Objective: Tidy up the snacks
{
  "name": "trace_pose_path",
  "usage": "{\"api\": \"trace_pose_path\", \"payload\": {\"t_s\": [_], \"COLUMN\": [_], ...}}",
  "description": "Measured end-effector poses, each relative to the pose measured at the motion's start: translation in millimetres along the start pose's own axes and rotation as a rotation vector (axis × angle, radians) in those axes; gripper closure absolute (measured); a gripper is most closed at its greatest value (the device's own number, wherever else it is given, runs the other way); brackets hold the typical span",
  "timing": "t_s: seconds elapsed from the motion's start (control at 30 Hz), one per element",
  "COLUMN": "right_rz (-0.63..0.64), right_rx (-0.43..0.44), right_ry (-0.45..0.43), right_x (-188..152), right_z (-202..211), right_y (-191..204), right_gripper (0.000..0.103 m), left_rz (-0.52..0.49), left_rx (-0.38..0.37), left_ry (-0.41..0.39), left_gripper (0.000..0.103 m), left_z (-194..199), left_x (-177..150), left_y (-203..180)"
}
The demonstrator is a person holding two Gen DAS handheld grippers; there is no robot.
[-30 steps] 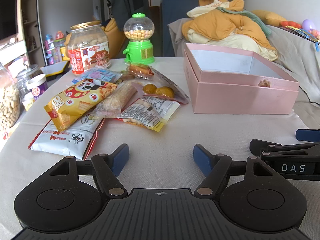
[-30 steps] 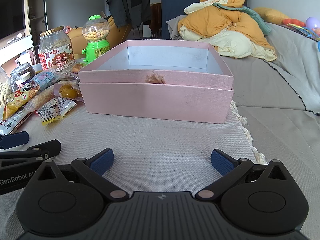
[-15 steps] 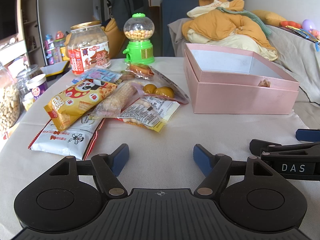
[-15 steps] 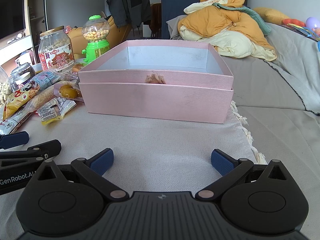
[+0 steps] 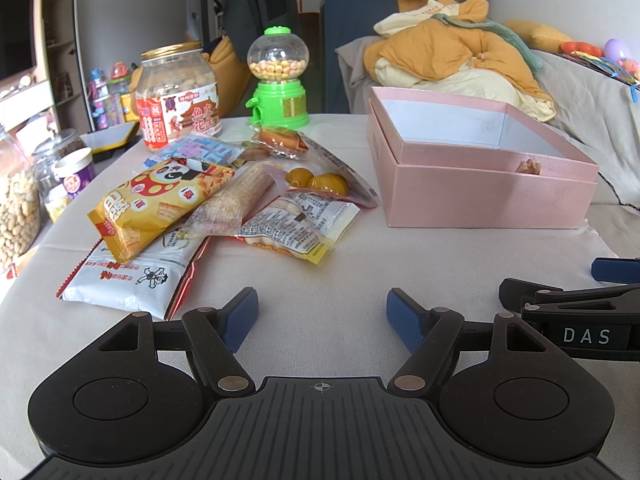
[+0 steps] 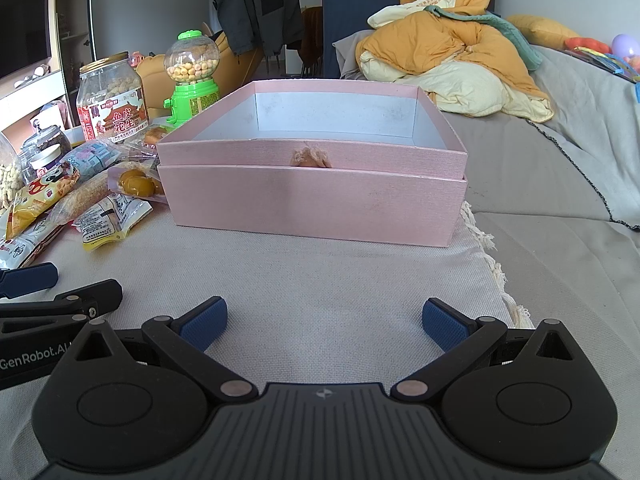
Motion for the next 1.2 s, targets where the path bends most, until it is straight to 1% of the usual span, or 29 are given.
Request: {"api": "trace_pose_path", "payload": {"t_s": [0.47,0.6,0.77,0.83,0.87,0.97,1.07,1.13,1.2], "right_rz": [-0.001,-0.001,-0.001,-0.002,0.001,0.022,0.051,0.079,0.107], "right_rx": [0.0,0.0,0.001,0.002,0.006,0.03,0.053,0.074,0.096], "right_ry": [0.0,-0.001,0.0,0.003,0.015,0.088,0.106,0.127,0.171], "right_x": [0,-1,-5,-6,-5,4,5,8,16], "right_z": [-1,-1,-3,-3,-3,-6,-8,-9,-14], "right_y": [0,0,-1,-4,-4,-7,-6,-6,-4], "right_gripper": [0.0,0.0,0.0,0.0,0.0,0.0,0.0,0.0,0.0], "left_rz": [0.0,-0.012,-0.008,-0.002,0.001,0.021,0.004,0.016,0.04], "left_rx": [0.0,0.01,0.006,-0.009,-0.022,-0.095,-0.152,-0.165,-0.144], "left_ry": [0.0,0.0,0.0,-0.002,-0.005,-0.015,-0.068,-0.102,-0.129], "left_gripper": [0.025,0.025,0.025,0.027,0.028,0.028,0.028,0.028,0.028], "left_z": [0,-1,-1,0,1,13,34,44,45], "left_x": [0,-1,1,1,1,3,10,19,29], "left_y": [-1,-1,-4,-2,0,10,22,36,53]}}
Point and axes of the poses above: each gripper's, at about its wrist camera, not at the fingertips, and z roughly against the way its jaws point, y to its left, x to its top, the point moved 2 cm from there along -z, roughly the way its jaws point, and after that the axes turned 5 degrees about -z, right-handed, at the moved point
